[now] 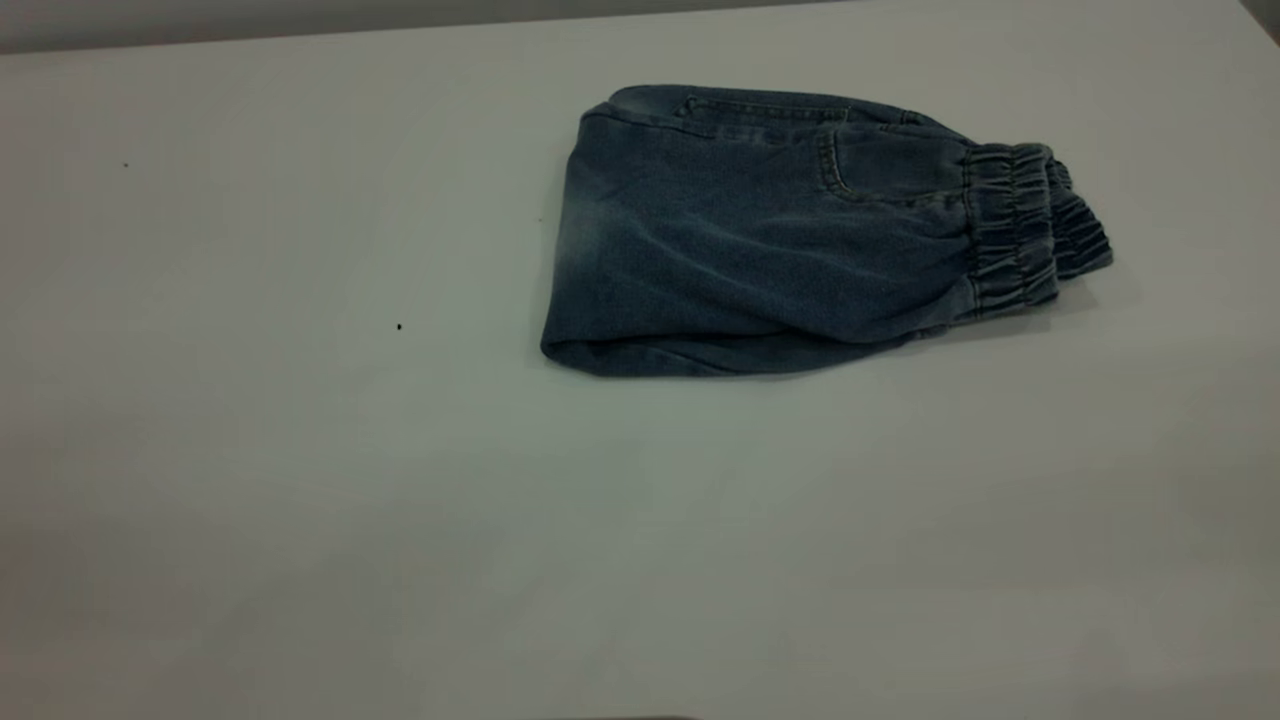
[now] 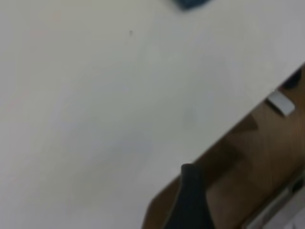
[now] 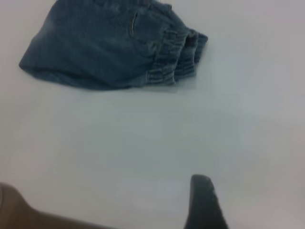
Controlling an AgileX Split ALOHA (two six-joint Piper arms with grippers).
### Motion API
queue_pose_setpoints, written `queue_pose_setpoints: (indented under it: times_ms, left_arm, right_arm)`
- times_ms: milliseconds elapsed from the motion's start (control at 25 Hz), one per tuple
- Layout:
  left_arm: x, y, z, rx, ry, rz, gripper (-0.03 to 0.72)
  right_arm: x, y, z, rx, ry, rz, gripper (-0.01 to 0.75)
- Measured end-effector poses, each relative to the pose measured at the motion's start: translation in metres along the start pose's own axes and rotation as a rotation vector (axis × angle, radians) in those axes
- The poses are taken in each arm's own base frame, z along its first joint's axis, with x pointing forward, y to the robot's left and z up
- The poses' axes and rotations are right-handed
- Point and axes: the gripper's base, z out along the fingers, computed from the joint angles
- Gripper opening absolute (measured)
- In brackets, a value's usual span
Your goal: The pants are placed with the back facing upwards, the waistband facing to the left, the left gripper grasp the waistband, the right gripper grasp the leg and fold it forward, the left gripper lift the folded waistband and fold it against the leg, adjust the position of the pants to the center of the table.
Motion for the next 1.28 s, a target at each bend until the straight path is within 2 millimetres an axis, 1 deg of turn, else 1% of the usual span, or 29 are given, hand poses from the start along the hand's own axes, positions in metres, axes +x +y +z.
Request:
queue_pose_setpoints:
  times_ms: [80,360,600,1000,1120,1280]
  left_arm:
    - [0.004,-0.001,0.007,0.002,0.023,-0.012,0.535]
    - [0.007,-0.004,0.015,0.034,0.025,-0.068,0.535]
    - [0.007,-0.011,0.015,0.100,0.018,-0.074,0.535]
    - [0.008,-0.011,0.014,0.101,0.006,-0.077,0.535]
    - [0.008,-0.009,0.014,0.017,0.010,-0.157,0.535]
    - [0.011,-0.006,0.010,-0.190,-0.018,-0.324,0.535]
  right_arm:
    - [0.001,0.001,-0.002,0.002,-0.019,-0.003,0.388]
    - [0.003,0.001,-0.003,0.003,-0.035,-0.002,0.388]
    - [0.002,0.001,-0.003,0.003,-0.036,-0.001,0.388]
    - [0.002,0.001,-0.003,0.003,-0.036,-0.001,0.388]
    - [0.002,0.001,-0.003,0.002,-0.036,0.000,0.388]
    - [0.002,0.001,-0.003,0.002,-0.036,0.000,0.388]
